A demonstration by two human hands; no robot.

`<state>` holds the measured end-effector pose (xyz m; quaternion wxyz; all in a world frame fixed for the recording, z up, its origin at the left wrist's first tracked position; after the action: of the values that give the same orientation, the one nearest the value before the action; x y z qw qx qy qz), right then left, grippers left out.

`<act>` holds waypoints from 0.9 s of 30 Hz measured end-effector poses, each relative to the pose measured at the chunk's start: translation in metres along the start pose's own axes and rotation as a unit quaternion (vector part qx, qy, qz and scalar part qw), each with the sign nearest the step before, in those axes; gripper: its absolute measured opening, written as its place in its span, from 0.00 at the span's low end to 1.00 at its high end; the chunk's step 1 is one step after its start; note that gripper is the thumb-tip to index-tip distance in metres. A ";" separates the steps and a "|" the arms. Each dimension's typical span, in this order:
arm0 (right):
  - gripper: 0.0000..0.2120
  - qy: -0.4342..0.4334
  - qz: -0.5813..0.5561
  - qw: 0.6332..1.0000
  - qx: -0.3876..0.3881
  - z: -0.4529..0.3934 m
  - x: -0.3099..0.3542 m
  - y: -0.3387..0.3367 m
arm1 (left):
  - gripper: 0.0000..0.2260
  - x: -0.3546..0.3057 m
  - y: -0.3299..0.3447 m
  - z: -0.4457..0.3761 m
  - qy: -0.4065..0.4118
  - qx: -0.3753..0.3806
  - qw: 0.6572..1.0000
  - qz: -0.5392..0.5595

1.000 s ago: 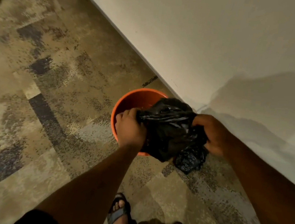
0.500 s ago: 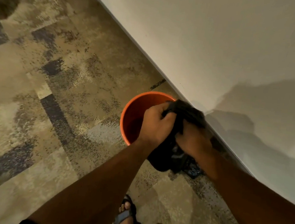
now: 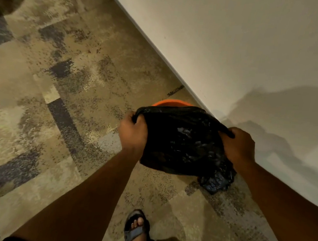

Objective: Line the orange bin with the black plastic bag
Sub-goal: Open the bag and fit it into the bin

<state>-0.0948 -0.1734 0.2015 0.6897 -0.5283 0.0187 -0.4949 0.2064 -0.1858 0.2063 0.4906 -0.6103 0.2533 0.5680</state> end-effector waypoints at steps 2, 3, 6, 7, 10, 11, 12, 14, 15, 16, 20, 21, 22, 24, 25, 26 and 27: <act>0.15 0.038 -0.086 0.994 0.063 -0.001 0.002 0.001 | 0.04 0.017 -0.011 -0.006 -0.036 0.016 0.999 -0.020; 0.15 0.063 -0.119 0.986 0.095 0.000 0.004 0.001 | 0.05 0.023 -0.014 -0.008 -0.037 0.039 0.998 -0.021; 0.16 0.128 -0.171 0.956 0.199 0.003 0.013 0.001 | 0.10 0.028 -0.021 -0.013 -0.003 0.119 0.992 -0.032; 0.17 0.142 -0.177 0.946 0.232 0.003 0.015 0.002 | 0.11 0.030 -0.022 -0.014 0.001 0.134 0.990 -0.035; 0.19 0.161 -0.245 0.906 0.306 -0.002 0.021 0.013 | 0.09 0.034 -0.024 -0.020 -0.004 0.121 0.992 -0.031; 0.17 0.159 -0.286 0.891 0.315 -0.005 0.023 0.018 | 0.10 0.035 -0.025 -0.023 -0.007 0.100 0.995 -0.022; 0.14 0.149 -0.329 0.880 0.310 -0.011 0.026 0.020 | 0.11 0.035 -0.025 -0.026 -0.006 0.076 0.997 -0.014; 0.12 0.116 -0.364 0.872 0.305 -0.021 0.029 0.024 | 0.11 0.031 -0.025 -0.030 0.011 0.022 1.000 0.001; 0.13 0.110 -0.324 0.885 0.315 -0.023 0.026 0.028 | 0.11 0.029 -0.025 -0.031 0.030 -0.003 1.000 0.002; 0.14 0.098 -0.207 0.916 0.329 -0.021 0.021 0.034 | 0.11 0.028 -0.025 -0.032 0.049 -0.025 0.999 -0.001; 0.03 0.040 0.067 0.953 0.291 -0.029 0.000 0.045 | 0.10 0.031 -0.023 -0.026 0.066 -0.065 0.996 0.001; 0.05 0.052 -0.034 0.961 0.268 -0.035 0.002 0.040 | 0.10 0.032 -0.021 -0.024 0.070 -0.069 0.995 -0.002; 0.07 0.073 -0.124 0.958 0.250 -0.038 0.005 0.034 | 0.10 0.032 -0.018 -0.023 0.076 -0.070 0.995 -0.007; 0.06 0.082 -0.174 0.946 0.260 -0.046 0.007 0.028 | 0.10 0.035 -0.012 -0.022 0.071 -0.062 0.995 -0.028; 0.07 0.074 -0.118 0.946 0.293 -0.043 0.007 0.028 | 0.10 0.039 -0.007 -0.022 0.059 -0.048 0.996 -0.044; 0.10 0.069 -0.045 0.945 0.317 -0.042 0.003 0.029 | 0.11 0.044 -0.003 -0.020 0.044 -0.028 0.997 -0.062; 0.14 0.084 -0.012 0.938 0.336 -0.044 0.000 0.029 | 0.13 0.049 0.001 -0.019 0.032 -0.005 0.996 -0.083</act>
<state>-0.0999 -0.2060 0.1604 0.8169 -0.2228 -0.0974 -0.5230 0.2253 -0.1910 0.1571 0.5250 -0.6496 0.2147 0.5062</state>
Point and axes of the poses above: each hand's wrist, its own z-axis away from the middle knuckle, its own y-axis out of the palm, x = y × z, the point moved 4 cm from there along -z, towards the middle knuckle, and after that the axes turned 15 degrees about y, right-handed, at the moved point
